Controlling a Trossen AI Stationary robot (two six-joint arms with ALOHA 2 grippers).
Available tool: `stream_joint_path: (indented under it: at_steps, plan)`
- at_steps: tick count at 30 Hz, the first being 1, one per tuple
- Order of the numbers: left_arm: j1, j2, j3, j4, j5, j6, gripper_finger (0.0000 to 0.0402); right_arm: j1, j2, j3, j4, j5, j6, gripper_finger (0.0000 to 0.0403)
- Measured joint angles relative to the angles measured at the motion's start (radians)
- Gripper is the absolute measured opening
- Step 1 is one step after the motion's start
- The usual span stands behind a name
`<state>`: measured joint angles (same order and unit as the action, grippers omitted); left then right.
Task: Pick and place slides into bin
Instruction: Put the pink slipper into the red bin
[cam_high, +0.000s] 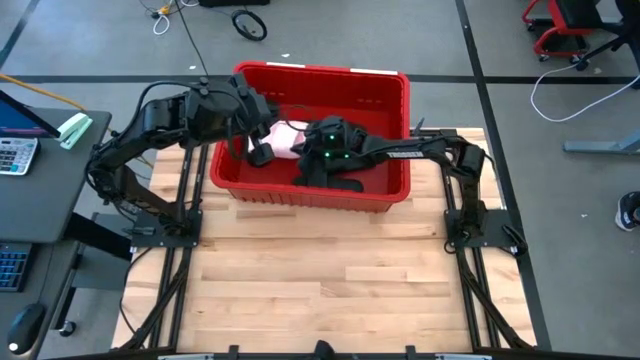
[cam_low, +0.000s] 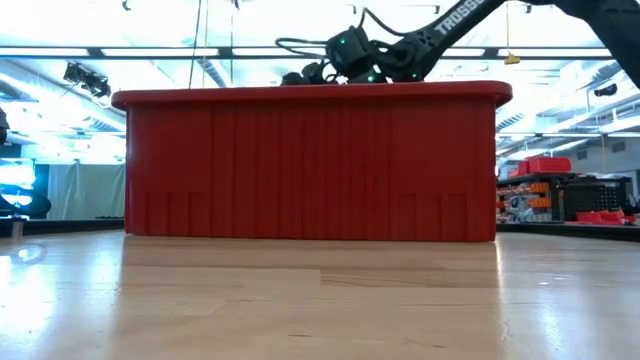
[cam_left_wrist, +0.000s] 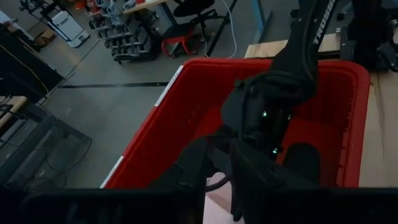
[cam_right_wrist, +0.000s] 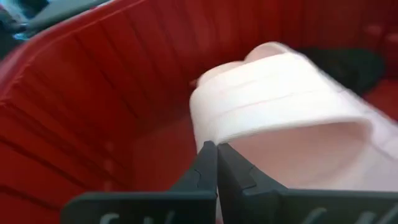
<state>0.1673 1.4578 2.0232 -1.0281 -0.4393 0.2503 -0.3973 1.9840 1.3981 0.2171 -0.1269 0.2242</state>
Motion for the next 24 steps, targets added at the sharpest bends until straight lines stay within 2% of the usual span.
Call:
stream_joint_path:
  at_steps: [7,14,20,24]
  plan:
    - [0.000,0.000,0.000,-0.018,0.000,-0.004,0.0075,0.014,0.015,0.002,-0.038,-0.089,0.020,0.0000]
    - [0.000,0.000,0.000,-0.020,0.000,-0.030,0.0074,0.049,-0.054,0.001,-0.070,-0.105,-0.008,0.0002]
    - [0.000,0.000,0.000,-0.027,0.000,-0.030,0.0079,0.096,-0.136,0.002,-0.095,-0.224,0.008,0.0001]
    - [0.000,0.001,0.000,-0.028,0.000,-0.037,0.0080,0.134,-0.168,0.002,-0.163,-0.209,0.010,0.0001]
